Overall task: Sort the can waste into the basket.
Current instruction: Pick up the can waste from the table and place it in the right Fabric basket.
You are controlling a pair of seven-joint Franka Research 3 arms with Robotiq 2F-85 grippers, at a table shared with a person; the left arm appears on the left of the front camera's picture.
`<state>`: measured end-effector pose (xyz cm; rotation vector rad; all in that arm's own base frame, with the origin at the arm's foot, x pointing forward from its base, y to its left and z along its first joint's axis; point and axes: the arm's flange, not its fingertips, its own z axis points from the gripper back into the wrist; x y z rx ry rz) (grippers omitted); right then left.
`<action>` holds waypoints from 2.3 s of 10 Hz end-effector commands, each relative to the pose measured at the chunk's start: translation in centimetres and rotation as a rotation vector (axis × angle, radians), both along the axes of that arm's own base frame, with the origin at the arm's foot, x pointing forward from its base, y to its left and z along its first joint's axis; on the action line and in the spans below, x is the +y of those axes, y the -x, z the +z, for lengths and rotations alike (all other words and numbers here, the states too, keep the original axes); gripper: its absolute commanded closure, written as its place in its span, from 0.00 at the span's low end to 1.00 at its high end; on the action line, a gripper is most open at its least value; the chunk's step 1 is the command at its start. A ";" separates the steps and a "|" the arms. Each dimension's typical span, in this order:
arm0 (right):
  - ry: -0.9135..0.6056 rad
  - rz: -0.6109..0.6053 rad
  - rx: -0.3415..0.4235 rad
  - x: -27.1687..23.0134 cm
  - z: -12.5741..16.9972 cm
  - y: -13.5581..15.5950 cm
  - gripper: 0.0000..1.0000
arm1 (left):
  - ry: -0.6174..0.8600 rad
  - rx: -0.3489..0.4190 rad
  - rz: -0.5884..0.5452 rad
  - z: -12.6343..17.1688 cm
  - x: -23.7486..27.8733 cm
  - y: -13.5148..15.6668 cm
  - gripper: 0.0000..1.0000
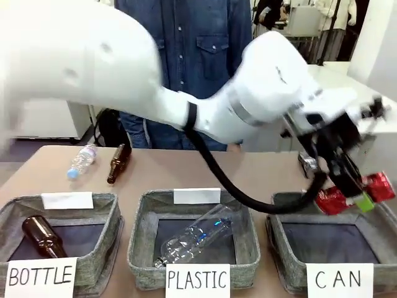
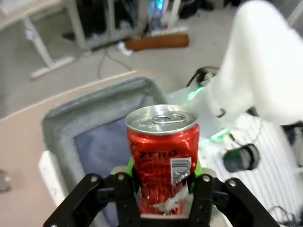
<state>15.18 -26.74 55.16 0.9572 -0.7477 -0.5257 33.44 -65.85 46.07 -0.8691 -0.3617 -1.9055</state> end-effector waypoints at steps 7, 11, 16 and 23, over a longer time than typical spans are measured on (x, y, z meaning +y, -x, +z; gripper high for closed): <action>0.012 0.054 0.027 1.5 0.4 -1.6 0.00 | -0.139 -0.103 0.084 -1.3 -0.7 -2.4 0.00; 0.012 0.054 0.027 1.5 0.4 -1.6 0.00 | -0.111 -0.106 0.095 -0.4 0.1 -1.7 0.00; 0.012 0.054 0.027 1.5 0.4 -1.6 0.00 | -0.278 0.013 0.137 3.9 7.7 2.0 0.00; 0.129 0.085 0.011 9.4 2.3 -4.3 0.00 | -0.001 0.277 1.213 11.3 43.3 15.9 0.00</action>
